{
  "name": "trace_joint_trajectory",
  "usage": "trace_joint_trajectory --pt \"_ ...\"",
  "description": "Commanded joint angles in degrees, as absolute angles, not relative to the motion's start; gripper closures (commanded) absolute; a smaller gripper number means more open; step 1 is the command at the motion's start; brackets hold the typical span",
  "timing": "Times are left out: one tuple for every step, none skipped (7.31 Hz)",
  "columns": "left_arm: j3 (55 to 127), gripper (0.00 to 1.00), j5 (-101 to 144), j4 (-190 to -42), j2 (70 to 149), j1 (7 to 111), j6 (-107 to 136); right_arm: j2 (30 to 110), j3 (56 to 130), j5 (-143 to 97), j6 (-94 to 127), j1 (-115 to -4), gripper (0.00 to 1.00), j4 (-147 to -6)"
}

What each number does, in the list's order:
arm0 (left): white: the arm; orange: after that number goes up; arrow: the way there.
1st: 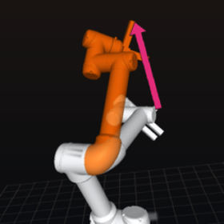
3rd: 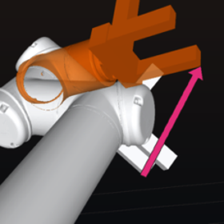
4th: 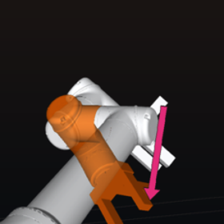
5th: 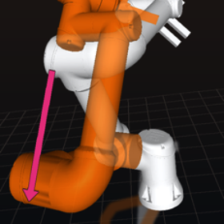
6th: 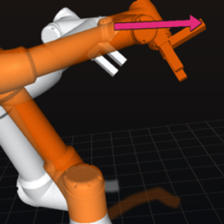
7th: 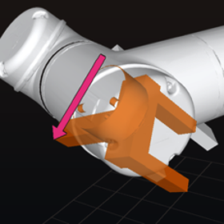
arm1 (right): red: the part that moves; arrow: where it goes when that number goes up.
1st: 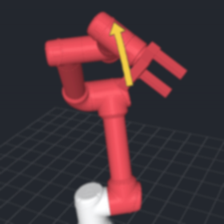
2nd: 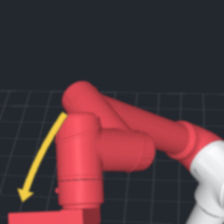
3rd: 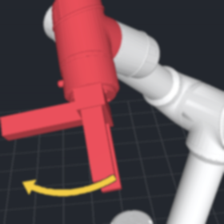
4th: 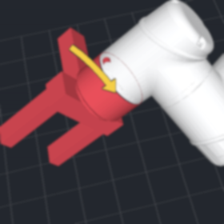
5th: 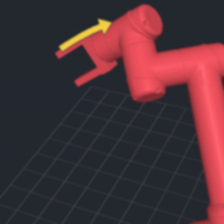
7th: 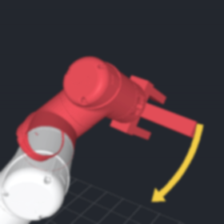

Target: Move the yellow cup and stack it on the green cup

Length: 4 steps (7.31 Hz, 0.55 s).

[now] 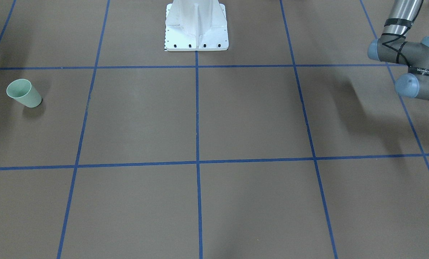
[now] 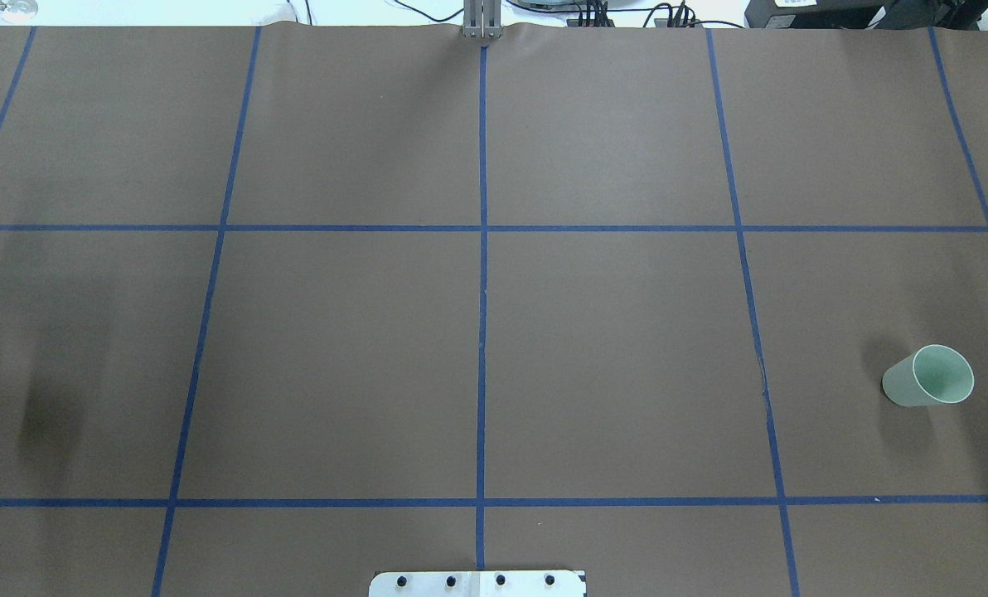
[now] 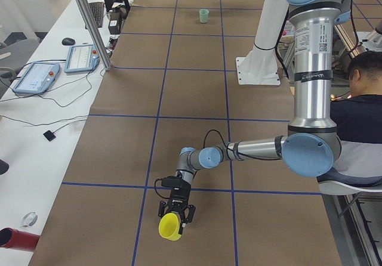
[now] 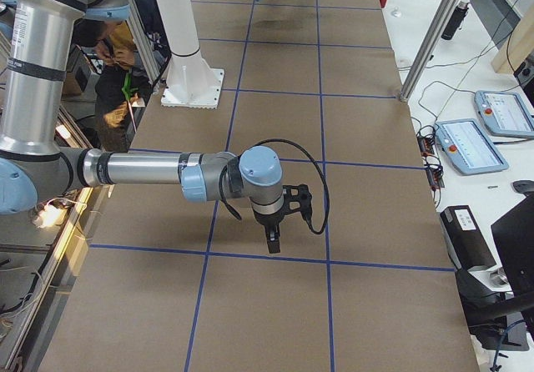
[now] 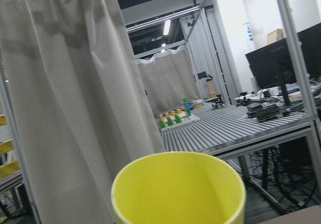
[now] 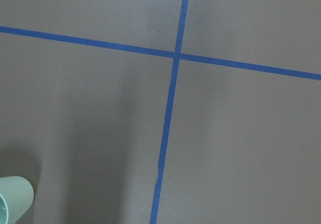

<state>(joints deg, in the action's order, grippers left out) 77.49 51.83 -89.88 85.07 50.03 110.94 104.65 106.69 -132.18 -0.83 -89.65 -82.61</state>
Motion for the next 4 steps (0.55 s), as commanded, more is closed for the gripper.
trace_joint_trajectory --pt "77.2 1.0 50.5 -106.4 83.0 51.3 96.0 104.6 106.5 -132.2 -0.8 -89.6 0.0 -82.6" --pt "77.1 1.0 50.6 -116.6 82.0 51.3 88.6 104.6 106.5 -132.2 -0.8 -89.6 0.0 -82.6" --pt "77.0 1.0 50.9 -127.8 81.9 51.3 78.8 104.6 106.5 -132.3 -0.8 -89.6 0.0 -82.6" --pt "77.1 1.0 51.2 -136.5 82.0 51.3 71.5 104.6 106.5 -132.4 -0.8 -89.6 0.0 -82.6"
